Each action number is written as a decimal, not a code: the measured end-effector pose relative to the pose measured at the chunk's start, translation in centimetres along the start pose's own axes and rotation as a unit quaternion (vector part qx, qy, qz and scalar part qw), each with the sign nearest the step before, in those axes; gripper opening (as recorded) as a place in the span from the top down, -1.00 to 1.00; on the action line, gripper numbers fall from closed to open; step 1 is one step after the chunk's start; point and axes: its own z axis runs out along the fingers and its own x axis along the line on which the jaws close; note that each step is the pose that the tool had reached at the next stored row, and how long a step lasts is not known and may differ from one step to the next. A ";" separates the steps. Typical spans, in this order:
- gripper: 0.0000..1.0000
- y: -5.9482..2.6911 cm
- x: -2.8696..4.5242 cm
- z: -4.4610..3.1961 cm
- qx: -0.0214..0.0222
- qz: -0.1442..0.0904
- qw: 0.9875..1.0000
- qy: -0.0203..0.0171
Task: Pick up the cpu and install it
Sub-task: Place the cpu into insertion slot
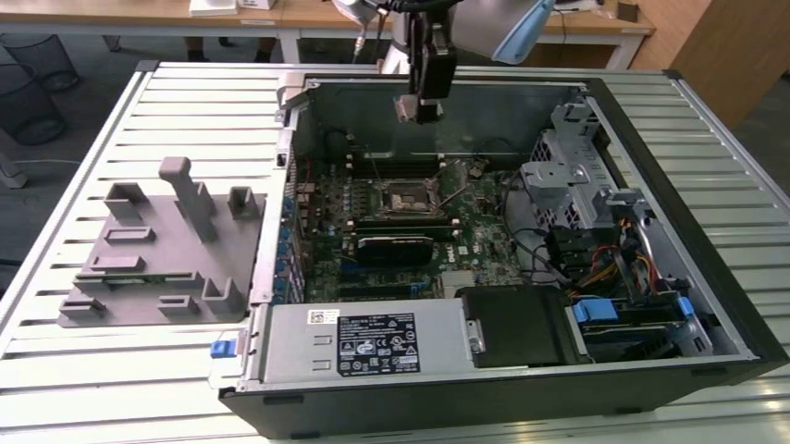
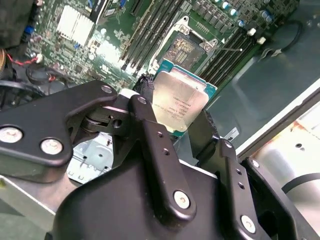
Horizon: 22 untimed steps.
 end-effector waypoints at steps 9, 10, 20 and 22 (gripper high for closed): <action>-0.05 0.00 0.87 0.92 0.001 0.020 1.000 -0.001; -0.05 0.00 0.98 1.09 0.001 0.021 1.000 -0.001; -0.05 -0.05 1.35 2.64 0.002 0.051 0.999 -0.002; -0.05 -0.06 1.41 2.89 0.002 0.059 0.998 -0.003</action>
